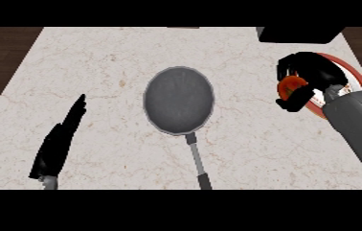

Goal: Pick the tomato from the plate and place it in the pan

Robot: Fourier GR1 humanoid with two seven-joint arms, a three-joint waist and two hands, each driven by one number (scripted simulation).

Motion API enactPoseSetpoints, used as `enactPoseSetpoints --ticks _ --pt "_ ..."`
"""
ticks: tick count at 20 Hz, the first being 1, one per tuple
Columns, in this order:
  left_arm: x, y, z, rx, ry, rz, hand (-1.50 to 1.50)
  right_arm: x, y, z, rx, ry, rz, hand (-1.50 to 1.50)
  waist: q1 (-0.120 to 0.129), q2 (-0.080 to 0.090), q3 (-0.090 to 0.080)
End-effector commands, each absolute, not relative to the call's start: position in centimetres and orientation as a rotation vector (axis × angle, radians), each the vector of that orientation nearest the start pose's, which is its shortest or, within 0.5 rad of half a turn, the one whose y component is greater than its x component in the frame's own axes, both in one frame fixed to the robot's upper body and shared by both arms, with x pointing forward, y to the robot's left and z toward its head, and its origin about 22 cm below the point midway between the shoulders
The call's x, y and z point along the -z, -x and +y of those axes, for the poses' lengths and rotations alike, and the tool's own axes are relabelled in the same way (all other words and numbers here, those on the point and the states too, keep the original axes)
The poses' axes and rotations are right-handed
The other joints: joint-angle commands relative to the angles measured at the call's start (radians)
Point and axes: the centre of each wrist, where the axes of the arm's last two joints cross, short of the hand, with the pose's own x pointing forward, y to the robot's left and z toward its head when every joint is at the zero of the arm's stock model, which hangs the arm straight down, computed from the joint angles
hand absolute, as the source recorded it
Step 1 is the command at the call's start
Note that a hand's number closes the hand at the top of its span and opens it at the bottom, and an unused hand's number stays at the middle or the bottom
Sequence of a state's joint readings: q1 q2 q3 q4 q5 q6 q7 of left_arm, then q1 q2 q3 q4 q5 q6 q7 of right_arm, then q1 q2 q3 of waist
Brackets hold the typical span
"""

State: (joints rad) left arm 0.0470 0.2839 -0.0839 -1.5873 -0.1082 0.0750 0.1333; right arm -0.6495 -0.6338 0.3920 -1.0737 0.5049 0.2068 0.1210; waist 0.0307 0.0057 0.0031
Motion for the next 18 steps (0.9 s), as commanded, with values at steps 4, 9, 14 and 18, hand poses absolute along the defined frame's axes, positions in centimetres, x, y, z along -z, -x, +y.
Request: enactPoseSetpoints --ticks 4,9,14,18 --pt "-0.4 -23.0 28.1 0.282 -0.321 -1.387 0.0 -12.5 -38.3 -26.1 -1.247 0.863 -1.774 1.5 -0.008 0.002 -0.001" --pt "-0.8 -20.8 27.1 0.281 -0.31 -1.39 0.0 -14.5 -40.1 -22.0 -1.21 0.737 -1.882 1.5 -0.003 -0.004 -0.003" --pt "-0.5 -22.1 27.7 0.259 -0.329 -1.378 0.0 -14.5 -40.7 -16.9 -1.217 0.543 -1.874 1.5 -0.014 -0.004 -0.003" --pt "-0.6 -21.1 28.1 0.299 -0.331 -1.403 0.0 -14.7 -42.2 -12.5 -1.199 0.46 -1.824 1.5 0.0 -0.001 -0.003"
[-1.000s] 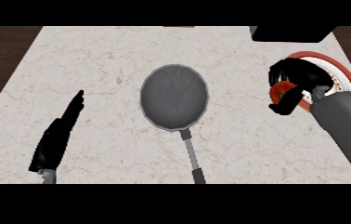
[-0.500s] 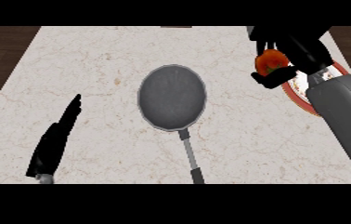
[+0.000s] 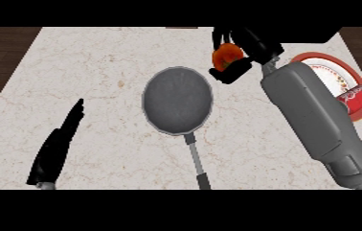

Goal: Pick the tomato from the plate and place it in the pan

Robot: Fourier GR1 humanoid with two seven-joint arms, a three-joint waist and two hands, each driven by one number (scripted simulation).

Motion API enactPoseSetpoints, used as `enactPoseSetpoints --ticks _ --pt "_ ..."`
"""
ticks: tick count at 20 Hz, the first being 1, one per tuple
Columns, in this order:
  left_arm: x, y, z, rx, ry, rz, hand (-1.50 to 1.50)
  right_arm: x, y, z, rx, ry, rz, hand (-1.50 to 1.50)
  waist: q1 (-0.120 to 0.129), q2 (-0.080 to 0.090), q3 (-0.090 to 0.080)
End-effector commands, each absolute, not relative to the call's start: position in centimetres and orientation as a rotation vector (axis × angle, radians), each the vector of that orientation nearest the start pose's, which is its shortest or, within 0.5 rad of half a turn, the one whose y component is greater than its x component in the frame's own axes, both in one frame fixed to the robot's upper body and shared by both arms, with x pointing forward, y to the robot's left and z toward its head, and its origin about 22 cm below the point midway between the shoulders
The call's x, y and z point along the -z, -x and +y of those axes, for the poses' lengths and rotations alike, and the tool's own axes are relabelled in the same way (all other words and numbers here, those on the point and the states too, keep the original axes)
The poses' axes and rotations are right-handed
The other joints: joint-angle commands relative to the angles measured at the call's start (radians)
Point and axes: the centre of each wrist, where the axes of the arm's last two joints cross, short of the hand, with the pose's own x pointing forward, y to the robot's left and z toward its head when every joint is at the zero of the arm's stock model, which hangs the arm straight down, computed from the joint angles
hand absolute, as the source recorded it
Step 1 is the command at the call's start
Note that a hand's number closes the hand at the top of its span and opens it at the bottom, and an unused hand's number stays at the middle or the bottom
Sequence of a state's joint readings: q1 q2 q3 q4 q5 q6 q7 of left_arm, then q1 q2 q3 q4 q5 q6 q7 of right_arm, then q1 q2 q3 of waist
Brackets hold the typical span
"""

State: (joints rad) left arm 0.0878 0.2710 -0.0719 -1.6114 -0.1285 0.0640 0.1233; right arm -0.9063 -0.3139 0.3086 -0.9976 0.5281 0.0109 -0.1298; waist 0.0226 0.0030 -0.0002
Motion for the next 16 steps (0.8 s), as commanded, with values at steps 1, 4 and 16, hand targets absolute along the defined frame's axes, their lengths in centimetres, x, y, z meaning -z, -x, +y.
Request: enactPoseSetpoints --ticks 1,4,16 --pt "-0.7 -23.0 27.3 0.28 -0.325 -1.383 0.0 -13.0 -41.0 -9.5 -1.206 0.433 -1.829 1.5 -0.001 0.002 0.0" --pt "-1.3 -23.1 27.7 0.283 -0.307 -1.399 0.0 -13.8 -41.3 -6.1 -1.213 0.376 -1.794 1.5 0.004 0.002 0.0" --pt "-1.6 -24.3 26.0 0.348 -0.286 -1.425 0.0 -5.8 -40.7 -4.0 -1.521 0.429 -1.567 1.5 0.078 0.022 0.0"
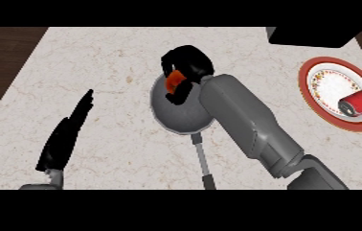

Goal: Pick the tomato from the plate and place it in the pan

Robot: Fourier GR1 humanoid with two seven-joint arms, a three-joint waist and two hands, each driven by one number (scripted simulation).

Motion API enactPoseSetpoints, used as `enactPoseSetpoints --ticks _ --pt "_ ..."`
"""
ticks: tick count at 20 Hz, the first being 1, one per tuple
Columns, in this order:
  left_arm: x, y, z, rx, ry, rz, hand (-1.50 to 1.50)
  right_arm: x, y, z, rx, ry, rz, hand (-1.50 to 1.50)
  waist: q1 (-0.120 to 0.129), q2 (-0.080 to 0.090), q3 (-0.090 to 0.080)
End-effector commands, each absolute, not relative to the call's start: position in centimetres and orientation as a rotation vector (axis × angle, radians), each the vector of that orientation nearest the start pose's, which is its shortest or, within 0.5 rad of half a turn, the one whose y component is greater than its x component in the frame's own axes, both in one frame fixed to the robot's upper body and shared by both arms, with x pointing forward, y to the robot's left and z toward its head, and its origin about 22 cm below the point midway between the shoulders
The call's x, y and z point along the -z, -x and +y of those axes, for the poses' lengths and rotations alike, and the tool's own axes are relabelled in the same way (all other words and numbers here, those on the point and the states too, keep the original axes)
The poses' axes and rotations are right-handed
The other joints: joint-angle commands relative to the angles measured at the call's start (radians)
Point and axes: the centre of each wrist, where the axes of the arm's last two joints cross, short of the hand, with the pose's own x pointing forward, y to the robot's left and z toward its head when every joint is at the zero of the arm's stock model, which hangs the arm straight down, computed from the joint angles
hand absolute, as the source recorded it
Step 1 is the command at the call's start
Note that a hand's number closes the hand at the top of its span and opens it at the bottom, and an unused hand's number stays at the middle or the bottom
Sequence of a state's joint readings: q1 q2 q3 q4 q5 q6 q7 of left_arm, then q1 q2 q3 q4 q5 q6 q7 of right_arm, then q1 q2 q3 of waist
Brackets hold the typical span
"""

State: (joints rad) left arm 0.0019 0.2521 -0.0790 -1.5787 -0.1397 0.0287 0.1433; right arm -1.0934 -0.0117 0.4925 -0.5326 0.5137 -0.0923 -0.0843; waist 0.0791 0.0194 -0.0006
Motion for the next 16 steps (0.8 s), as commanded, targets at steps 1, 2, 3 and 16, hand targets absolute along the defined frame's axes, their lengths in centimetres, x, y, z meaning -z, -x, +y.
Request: enactPoseSetpoints --ticks 1,2,3,16 --pt "-1.3 -24.6 26.0 0.349 -0.27 -1.431 0.0 -4.8 -40.4 -4.5 -1.451 0.319 -1.522 1.5 0.026 0.008 0.0" --pt "-2.1 -24.6 25.4 0.354 -0.267 -1.442 0.0 -5.1 -40.7 -4.9 -1.341 0.225 -1.447 1.5 0.034 0.007 0.001" --pt "-1.8 -24.4 25.9 0.352 -0.255 -1.424 0.0 -3.6 -40.4 -6.1 -1.189 0.163 -1.407 1.5 0.043 0.011 0.001" --pt "-1.0 -24.9 26.0 0.354 -0.27 -1.422 0.0 -4.5 -40.1 -5.8 -0.687 0.001 -1.61 -1.5 0.039 0.006 0.002"
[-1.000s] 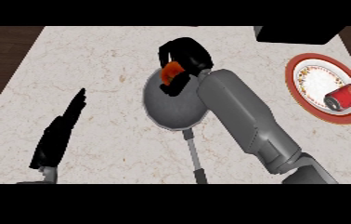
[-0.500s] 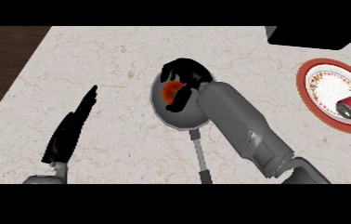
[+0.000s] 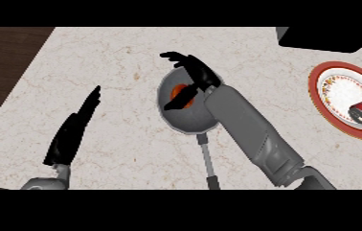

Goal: Pick the tomato from the plate and place it in the pan

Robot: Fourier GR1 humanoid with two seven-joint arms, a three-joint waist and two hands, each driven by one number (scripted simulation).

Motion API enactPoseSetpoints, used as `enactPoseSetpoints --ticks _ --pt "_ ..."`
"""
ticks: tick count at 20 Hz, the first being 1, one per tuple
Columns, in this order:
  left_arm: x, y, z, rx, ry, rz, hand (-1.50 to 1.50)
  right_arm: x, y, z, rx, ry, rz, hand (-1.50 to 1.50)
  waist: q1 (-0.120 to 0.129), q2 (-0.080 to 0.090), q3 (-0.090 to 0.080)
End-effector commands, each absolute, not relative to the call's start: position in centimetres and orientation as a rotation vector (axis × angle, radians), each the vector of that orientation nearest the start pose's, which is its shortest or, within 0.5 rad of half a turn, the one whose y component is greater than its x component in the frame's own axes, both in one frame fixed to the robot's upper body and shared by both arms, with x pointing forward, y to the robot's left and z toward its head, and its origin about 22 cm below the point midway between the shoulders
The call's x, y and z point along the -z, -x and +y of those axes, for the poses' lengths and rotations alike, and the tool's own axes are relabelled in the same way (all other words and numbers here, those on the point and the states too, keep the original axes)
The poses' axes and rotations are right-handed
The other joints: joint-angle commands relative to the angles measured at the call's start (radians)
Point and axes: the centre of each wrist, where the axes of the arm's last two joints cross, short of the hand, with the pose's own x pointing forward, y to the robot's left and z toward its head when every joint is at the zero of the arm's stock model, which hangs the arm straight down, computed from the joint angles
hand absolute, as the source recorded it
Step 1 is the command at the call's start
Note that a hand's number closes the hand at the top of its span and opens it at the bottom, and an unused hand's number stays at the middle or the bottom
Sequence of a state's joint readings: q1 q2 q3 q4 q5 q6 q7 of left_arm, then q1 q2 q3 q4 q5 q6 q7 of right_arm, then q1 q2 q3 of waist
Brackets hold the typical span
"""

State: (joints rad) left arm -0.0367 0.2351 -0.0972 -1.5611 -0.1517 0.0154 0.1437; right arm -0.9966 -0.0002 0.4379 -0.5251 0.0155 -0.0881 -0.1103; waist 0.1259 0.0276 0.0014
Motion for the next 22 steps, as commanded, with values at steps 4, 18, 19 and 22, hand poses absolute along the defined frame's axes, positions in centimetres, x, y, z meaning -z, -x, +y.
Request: enactPoseSetpoints --ticks 4,18,19,22 --pt "-1.3 -24.5 26.7 0.342 -0.267 -1.432 0.0 -5.2 -41.2 -6.5 -0.49 0.044 -1.622 -1.5 -0.015 -0.003 0.0" --pt "-0.8 -22.6 26.7 0.304 -0.298 -1.412 0.0 -7.5 -45.3 -23.1 -0.273 0.12 -1.712 -1.5 -0.059 -0.003 0.001" --pt "-1.7 -23.2 27.9 0.295 -0.297 -1.415 0.0 -5.6 -44.6 -23.1 -0.302 0.138 -1.716 -1.5 -0.069 -0.006 0.0" --pt "-0.5 -22.7 26.8 0.287 -0.3 -1.407 0.0 -7.4 -44.5 -28.6 -0.28 0.157 -1.719 -1.5 -0.07 -0.003 0.001"
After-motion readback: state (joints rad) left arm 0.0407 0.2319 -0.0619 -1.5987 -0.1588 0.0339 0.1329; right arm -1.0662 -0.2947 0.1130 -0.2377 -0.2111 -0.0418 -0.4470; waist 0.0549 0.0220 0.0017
